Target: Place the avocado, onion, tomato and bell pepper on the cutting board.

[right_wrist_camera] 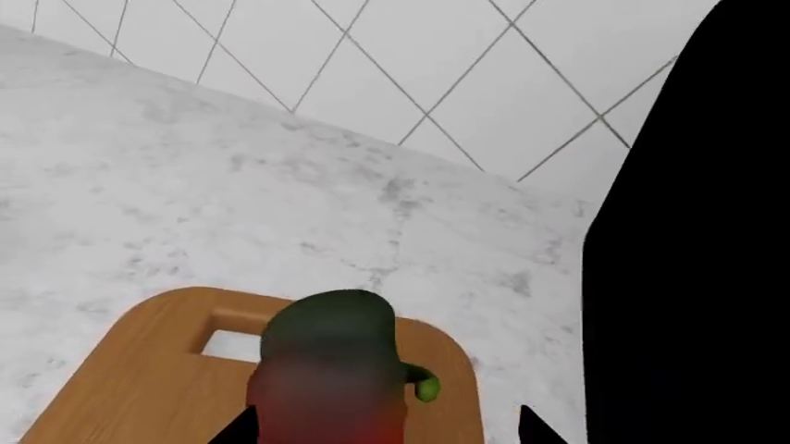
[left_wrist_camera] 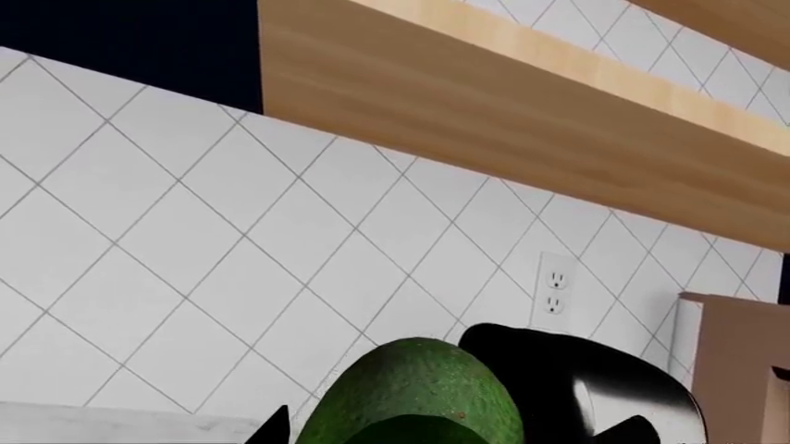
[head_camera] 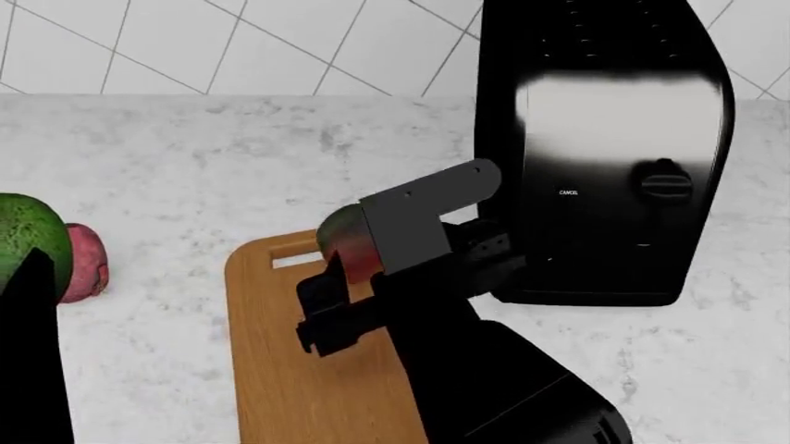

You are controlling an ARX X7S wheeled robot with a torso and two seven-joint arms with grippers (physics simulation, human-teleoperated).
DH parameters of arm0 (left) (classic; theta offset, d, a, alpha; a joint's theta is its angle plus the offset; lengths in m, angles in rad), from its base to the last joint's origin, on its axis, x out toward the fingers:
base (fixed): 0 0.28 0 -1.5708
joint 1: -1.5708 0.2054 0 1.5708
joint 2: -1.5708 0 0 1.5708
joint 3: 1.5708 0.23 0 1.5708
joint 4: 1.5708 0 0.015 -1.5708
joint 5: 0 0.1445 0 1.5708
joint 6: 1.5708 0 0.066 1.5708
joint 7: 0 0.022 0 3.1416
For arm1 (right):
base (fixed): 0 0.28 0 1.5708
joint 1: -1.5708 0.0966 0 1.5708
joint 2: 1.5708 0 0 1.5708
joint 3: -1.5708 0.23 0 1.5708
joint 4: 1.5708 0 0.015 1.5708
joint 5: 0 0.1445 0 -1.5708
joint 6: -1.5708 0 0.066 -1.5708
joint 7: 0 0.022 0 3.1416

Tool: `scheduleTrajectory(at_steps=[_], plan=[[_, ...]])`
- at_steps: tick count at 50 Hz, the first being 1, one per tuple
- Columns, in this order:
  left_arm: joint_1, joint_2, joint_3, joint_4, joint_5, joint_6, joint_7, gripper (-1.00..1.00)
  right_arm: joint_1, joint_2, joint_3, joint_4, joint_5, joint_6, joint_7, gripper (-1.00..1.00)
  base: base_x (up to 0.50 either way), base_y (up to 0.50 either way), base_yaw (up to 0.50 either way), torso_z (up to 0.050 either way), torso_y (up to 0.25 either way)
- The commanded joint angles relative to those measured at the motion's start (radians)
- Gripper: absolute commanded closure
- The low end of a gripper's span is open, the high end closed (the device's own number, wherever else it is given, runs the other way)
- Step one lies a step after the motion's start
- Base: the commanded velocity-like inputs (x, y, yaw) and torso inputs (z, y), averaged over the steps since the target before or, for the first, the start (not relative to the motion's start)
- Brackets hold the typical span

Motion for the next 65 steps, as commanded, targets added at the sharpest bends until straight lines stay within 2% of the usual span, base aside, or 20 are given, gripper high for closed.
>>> scheduleTrajectory(at_steps=[1,10,18,25,33,43,55,62,65], plan=[[-0.003,0.022,-0.02,-0.012,-0.003,0.031,0.041,1.0,0.003,0.013,0.03,-0.175,0.009,0.092,0.026,-1.0,0.0,0.0,0.0,0.0,0.0],[-0.015,0.04,-0.018,-0.02,-0.009,0.005,0.041,1.0,-0.017,0.052,0.076,-0.344,0.056,0.163,0.085,-1.0,0.0,0.0,0.0,0.0,0.0],[-0.081,0.101,-0.003,-0.047,-0.051,-0.096,0.06,1.0,-0.055,0.105,0.17,-0.515,0.108,0.222,0.162,-1.0,0.0,0.0,0.0,0.0,0.0],[-0.231,0.197,-0.002,-0.143,-0.17,-0.251,0.093,1.0,-0.212,0.179,0.25,-0.715,0.122,0.118,0.18,-1.0,0.0,0.0,0.0,0.0,0.0],[-0.324,0.277,-0.004,-0.269,-0.256,-0.341,0.12,1.0,-0.365,0.242,0.344,-0.886,0.157,0.061,0.213,-1.0,0.0,0.0,0.0,0.0,0.0],[-0.374,0.366,0.012,-0.433,-0.302,-0.414,0.141,1.0,-0.432,0.288,0.425,-0.994,0.216,0.044,0.229,-1.0,0.0,0.0,0.0,0.0,0.0],[-0.38,0.467,0.081,-0.666,-0.299,-0.501,0.223,1.0,-0.44,0.304,0.475,-1.039,0.275,0.053,0.26,-1.0,0.0,0.0,0.0,0.001,0.0],[-0.376,0.48,0.092,-0.749,-0.327,-0.517,0.298,1.0,-0.445,0.307,0.483,-1.038,0.283,0.048,0.267,-1.0,0.0,0.0,0.0,0.0,0.0],[-0.375,0.477,0.097,-0.746,-0.318,-0.521,0.292,1.0,-0.443,0.306,0.479,-1.035,0.282,0.046,0.268,-1.0,0.0,0.0,0.0,0.0,0.0]])
